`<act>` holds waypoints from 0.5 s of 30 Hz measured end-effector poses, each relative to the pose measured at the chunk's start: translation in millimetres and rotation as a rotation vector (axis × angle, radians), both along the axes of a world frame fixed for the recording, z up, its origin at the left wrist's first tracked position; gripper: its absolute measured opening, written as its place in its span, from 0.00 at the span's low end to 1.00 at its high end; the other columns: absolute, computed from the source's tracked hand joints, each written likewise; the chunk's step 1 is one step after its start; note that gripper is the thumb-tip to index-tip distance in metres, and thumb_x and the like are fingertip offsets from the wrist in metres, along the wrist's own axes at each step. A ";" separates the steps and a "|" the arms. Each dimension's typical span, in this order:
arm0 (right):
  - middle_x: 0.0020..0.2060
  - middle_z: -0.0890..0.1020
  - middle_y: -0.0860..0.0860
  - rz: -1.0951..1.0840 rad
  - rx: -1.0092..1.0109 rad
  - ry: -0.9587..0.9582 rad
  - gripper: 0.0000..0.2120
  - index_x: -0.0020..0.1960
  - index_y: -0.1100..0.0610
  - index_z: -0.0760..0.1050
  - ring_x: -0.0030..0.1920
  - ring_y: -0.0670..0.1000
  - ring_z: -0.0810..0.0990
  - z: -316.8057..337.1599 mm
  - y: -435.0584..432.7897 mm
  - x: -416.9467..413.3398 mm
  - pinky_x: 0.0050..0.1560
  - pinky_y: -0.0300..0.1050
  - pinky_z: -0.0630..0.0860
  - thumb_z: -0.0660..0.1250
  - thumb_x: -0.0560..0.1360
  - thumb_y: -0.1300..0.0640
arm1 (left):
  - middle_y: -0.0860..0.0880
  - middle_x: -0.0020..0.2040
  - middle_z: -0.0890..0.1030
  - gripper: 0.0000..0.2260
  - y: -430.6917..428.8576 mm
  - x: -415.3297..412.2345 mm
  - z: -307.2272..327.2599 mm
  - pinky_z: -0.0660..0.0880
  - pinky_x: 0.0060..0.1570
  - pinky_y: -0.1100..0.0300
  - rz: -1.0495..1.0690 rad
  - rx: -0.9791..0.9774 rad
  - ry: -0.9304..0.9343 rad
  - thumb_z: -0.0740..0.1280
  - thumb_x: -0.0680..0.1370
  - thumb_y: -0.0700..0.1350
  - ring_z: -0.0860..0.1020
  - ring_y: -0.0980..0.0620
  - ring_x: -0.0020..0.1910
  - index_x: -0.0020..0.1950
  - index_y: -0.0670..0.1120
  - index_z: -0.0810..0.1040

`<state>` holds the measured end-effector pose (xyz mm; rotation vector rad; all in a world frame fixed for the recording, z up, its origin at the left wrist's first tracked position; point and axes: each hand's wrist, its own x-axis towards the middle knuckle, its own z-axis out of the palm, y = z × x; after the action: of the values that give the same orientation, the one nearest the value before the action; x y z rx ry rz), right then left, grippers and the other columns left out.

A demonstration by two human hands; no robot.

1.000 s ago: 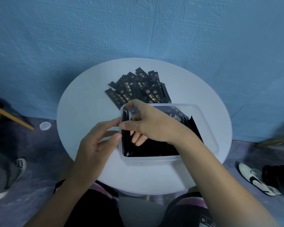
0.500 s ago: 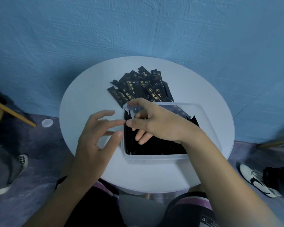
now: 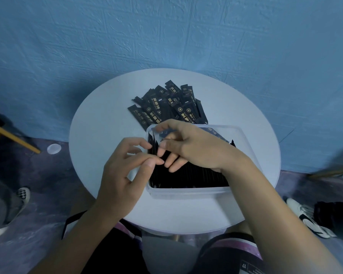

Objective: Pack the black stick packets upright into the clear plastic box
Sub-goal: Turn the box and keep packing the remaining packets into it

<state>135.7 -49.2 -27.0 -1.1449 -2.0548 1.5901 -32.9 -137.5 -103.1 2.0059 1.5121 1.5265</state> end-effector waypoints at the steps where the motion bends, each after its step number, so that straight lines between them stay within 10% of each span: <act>1: 0.45 0.80 0.59 0.000 0.015 -0.010 0.16 0.71 0.58 0.68 0.36 0.51 0.82 2.9 3.1 2.6 0.39 0.46 0.84 0.61 0.83 0.63 | 0.48 0.56 0.76 0.12 0.2 0.7 -0.4 0.70 0.57 0.68 0.016 0.005 0.004 0.61 0.81 0.46 0.77 0.58 0.53 0.48 0.49 0.85; 8: 0.37 0.81 0.57 -0.168 0.221 -0.118 0.06 0.57 0.61 0.77 0.27 0.46 0.77 29.9 54.3 27.9 0.27 0.37 0.74 0.65 0.81 0.65 | 0.49 0.56 0.76 0.13 -0.8 3.2 -2.5 0.71 0.56 0.71 0.045 0.033 0.027 0.62 0.80 0.45 0.76 0.62 0.55 0.46 0.44 0.86; 15: 0.36 0.86 0.55 -0.181 0.435 -0.712 0.13 0.43 0.54 0.81 0.38 0.55 0.85 9.2 121.5 26.3 0.43 0.45 0.77 0.74 0.74 0.44 | 0.48 0.56 0.77 0.12 0.3 3.4 -4.1 0.70 0.58 0.70 0.052 0.045 0.011 0.62 0.80 0.44 0.76 0.61 0.56 0.46 0.44 0.85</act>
<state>162.1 72.2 -17.8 -1.8120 -2.4316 0.6268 -29.6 -137.1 -107.2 2.0177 1.5591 1.5854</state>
